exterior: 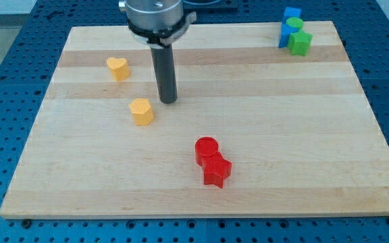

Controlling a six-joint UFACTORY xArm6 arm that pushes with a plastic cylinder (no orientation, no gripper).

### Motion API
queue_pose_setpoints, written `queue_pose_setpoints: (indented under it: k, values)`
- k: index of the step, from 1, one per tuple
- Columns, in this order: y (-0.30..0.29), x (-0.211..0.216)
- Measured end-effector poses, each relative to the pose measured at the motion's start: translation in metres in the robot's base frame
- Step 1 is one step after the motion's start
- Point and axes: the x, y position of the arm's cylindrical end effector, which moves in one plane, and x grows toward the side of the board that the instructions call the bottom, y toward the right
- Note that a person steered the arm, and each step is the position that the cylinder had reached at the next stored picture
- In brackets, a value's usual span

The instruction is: Push the yellow hexagon to the left side of the red star

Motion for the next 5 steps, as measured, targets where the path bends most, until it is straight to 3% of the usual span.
queue_pose_setpoints:
  k: [1,4,5]
  values:
    - [-0.029,0.004]
    - [-0.029,0.096]
    - [-0.030,0.100]
